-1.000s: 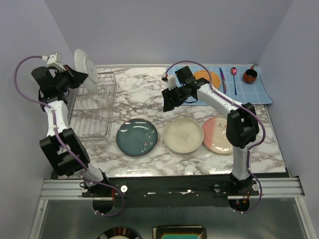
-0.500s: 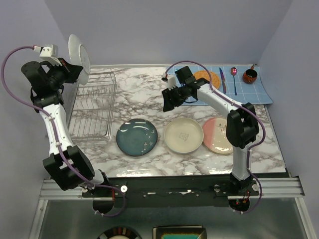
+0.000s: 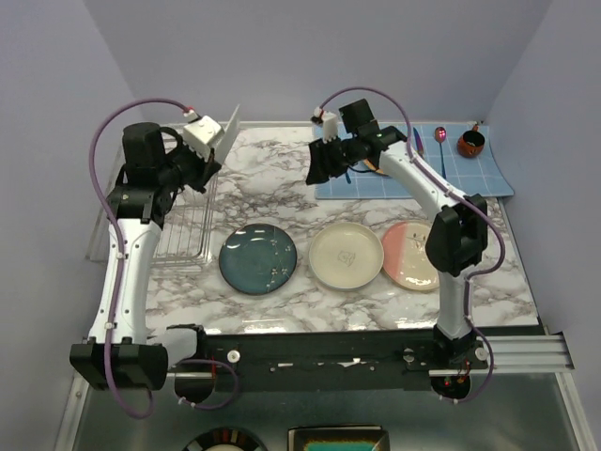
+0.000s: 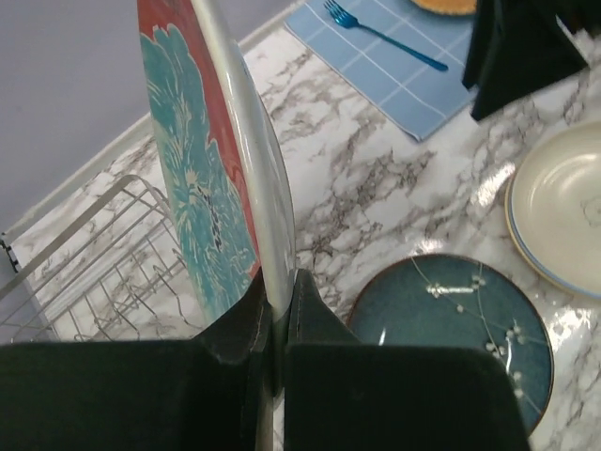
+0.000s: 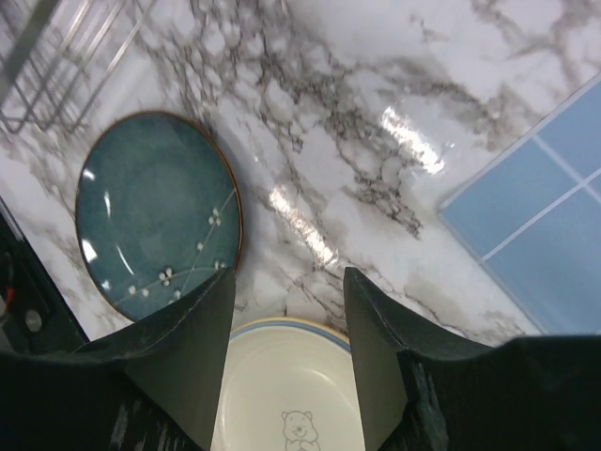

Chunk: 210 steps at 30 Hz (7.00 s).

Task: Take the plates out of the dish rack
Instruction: Place the plate at the center of the board.

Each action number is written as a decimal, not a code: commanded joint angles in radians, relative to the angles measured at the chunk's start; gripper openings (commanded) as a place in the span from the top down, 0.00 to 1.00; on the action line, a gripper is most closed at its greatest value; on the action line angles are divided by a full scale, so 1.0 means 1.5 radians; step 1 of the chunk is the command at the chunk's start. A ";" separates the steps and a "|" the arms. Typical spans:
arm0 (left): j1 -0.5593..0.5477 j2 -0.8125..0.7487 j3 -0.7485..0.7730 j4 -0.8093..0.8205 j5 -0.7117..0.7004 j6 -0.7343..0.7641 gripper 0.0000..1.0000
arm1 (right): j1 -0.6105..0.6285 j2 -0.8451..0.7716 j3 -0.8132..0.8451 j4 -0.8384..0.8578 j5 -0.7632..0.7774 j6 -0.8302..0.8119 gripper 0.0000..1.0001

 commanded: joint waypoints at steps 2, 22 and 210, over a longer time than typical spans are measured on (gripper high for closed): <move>-0.107 -0.082 0.011 -0.032 -0.194 0.181 1.00 | -0.085 0.047 0.121 -0.044 -0.132 0.095 0.41; -0.510 -0.107 -0.132 -0.033 -0.682 0.279 1.00 | -0.180 0.029 0.086 0.087 -0.471 0.323 0.38; -0.672 -0.362 -0.608 0.199 -0.769 0.549 0.10 | -0.128 0.160 0.167 0.049 -0.529 0.269 0.99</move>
